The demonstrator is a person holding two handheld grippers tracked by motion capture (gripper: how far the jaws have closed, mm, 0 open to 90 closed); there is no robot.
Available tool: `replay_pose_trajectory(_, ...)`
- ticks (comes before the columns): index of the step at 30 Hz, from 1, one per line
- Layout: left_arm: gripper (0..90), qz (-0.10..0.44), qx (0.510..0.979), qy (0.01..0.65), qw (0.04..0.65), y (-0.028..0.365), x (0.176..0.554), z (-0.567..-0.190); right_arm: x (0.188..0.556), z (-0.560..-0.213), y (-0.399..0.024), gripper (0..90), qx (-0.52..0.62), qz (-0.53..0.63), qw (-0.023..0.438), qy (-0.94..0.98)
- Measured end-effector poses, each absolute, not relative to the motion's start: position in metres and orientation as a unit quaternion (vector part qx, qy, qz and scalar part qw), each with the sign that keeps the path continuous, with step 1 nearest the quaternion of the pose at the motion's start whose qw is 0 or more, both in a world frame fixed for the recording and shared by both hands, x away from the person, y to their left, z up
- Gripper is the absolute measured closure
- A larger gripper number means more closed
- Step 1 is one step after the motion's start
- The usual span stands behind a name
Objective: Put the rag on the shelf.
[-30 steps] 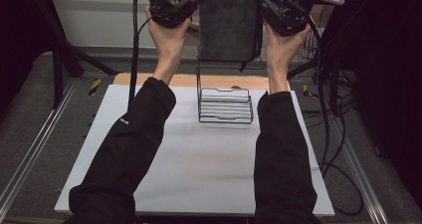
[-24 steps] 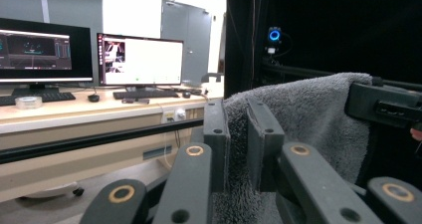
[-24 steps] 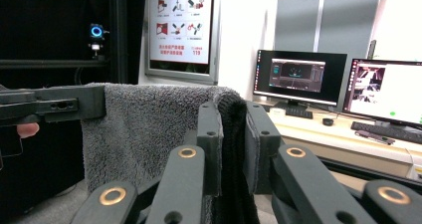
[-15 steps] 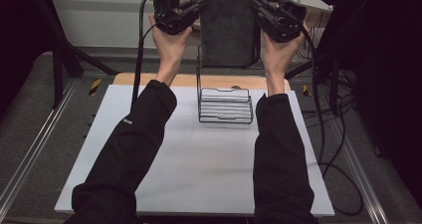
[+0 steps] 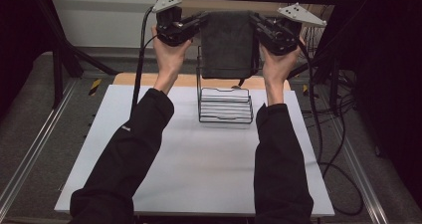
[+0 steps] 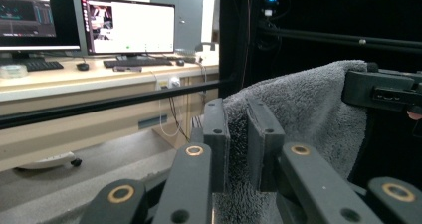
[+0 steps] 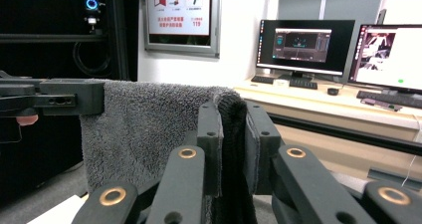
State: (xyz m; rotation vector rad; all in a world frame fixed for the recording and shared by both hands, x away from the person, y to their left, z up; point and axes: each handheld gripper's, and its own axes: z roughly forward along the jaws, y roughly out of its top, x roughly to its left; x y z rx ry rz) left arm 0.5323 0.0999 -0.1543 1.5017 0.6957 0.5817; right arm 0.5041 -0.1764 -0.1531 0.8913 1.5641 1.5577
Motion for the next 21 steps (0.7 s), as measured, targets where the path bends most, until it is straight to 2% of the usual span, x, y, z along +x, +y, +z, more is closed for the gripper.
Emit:
replay_pose_trajectory(9, 80.1, 0.244, 0.679, 0.303, 0.622, 0.1, 0.527, -0.172, 0.499, -0.178, -0.181, 80.3, 0.359, 0.611, 0.348, 0.613)
replay_pose_trajectory(21, 80.3, 0.227, 0.694, 0.295, 0.617, 0.101, 0.518, -0.182, 0.492, -0.193, -0.186, 80.2, 0.359, 0.608, 0.335, 0.624)
